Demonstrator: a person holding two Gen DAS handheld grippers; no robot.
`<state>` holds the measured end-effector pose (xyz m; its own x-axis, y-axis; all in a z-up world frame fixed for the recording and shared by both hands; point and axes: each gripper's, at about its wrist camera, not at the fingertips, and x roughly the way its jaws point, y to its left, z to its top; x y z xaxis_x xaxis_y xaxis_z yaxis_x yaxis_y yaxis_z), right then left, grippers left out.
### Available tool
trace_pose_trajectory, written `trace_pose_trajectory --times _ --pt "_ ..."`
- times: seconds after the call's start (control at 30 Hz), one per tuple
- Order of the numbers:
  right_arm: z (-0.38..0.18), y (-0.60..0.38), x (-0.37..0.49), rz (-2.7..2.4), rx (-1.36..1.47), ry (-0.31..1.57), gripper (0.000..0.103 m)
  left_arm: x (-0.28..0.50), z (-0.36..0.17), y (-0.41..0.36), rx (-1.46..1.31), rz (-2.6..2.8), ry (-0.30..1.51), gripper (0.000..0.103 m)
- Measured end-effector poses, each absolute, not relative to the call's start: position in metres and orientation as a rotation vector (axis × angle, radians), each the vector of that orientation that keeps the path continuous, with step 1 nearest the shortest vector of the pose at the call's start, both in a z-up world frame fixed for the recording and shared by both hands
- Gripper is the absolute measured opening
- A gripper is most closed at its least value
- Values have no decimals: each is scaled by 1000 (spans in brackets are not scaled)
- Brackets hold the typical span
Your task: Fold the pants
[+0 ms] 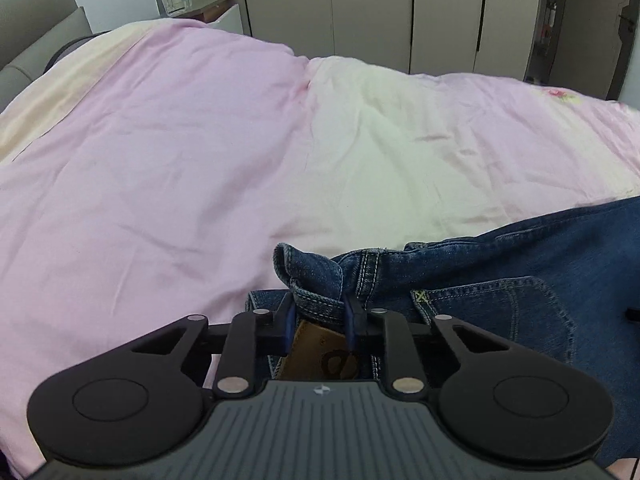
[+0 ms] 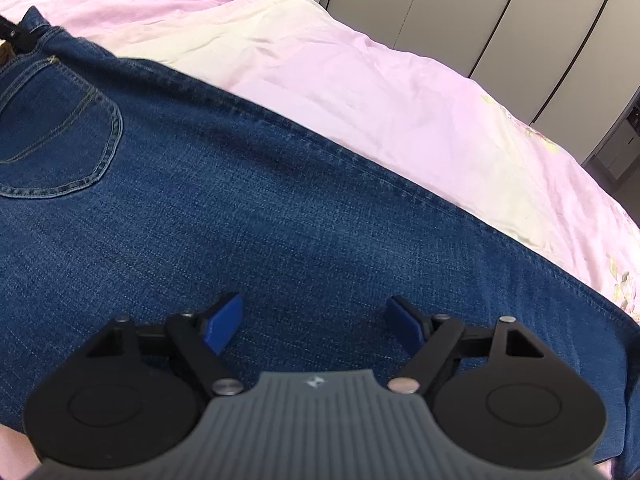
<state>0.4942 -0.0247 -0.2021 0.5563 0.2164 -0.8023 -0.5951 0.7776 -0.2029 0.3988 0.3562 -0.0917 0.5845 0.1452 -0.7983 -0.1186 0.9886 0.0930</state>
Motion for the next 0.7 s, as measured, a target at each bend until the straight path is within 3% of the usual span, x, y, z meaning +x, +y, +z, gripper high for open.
trace_pose_trajectory --times 0.17,0.27,0.33,0.53,0.7 --pt "-204 -23 491 507 -520 857 76 418 -127 363 28 211 999 21" --pt "-206 -25 496 510 -505 877 77 417 -127 355 102 214 1001 32" --pt "-206 -25 498 504 -500 887 77 409 -115 357 107 226 988 48" --pt "-191 -37 490 483 -486 856 77 366 -69 344 43 221 925 57" --pt "-174 -78 473 422 -426 830 77 328 -53 286 -14 125 926 57"
